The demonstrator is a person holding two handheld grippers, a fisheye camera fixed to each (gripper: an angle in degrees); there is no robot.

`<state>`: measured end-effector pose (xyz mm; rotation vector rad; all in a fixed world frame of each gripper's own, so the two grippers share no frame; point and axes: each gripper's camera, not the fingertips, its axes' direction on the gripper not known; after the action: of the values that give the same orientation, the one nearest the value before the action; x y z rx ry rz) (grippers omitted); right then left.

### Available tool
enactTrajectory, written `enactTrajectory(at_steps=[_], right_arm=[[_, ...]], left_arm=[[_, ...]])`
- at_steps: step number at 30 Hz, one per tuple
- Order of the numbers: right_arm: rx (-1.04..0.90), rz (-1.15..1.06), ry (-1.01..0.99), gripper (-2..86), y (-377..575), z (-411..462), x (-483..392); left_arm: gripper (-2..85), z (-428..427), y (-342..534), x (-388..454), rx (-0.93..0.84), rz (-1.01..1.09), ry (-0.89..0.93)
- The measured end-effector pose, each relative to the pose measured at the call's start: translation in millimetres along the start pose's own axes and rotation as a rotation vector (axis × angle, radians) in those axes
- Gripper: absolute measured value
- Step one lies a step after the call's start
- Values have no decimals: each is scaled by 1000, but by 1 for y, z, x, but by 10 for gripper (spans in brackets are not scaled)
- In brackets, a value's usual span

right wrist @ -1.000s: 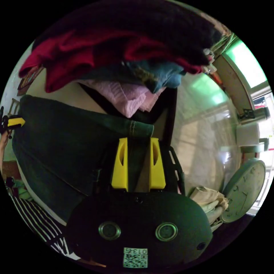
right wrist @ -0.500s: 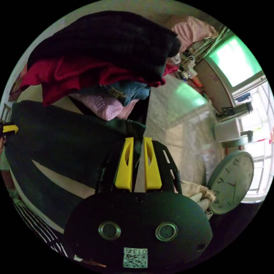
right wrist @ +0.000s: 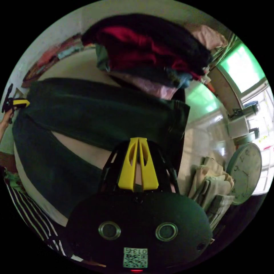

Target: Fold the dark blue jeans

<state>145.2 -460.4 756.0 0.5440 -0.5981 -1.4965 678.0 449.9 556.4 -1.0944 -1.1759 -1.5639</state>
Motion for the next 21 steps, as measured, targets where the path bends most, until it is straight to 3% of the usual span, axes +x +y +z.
enactTrajectory(at_steps=[2,6,11,18,21], right_arm=[[24,-41,-8,24,10,-18,-15],[-66,-144,-232,49,42,-34,-69],[-61,-184,-212,64,85,-51,-152],[-191,-240,-225,61,109,-44,-235],[-211,-224,-196,51,108,-44,-250]], left_arm=[[9,-10,50,-25,-14,-95,-82],[76,-13,145,-72,-21,-281,-120],[120,10,250,-119,-123,-417,-66],[126,46,296,-151,-177,-425,27],[69,56,304,-161,-197,-399,89]])
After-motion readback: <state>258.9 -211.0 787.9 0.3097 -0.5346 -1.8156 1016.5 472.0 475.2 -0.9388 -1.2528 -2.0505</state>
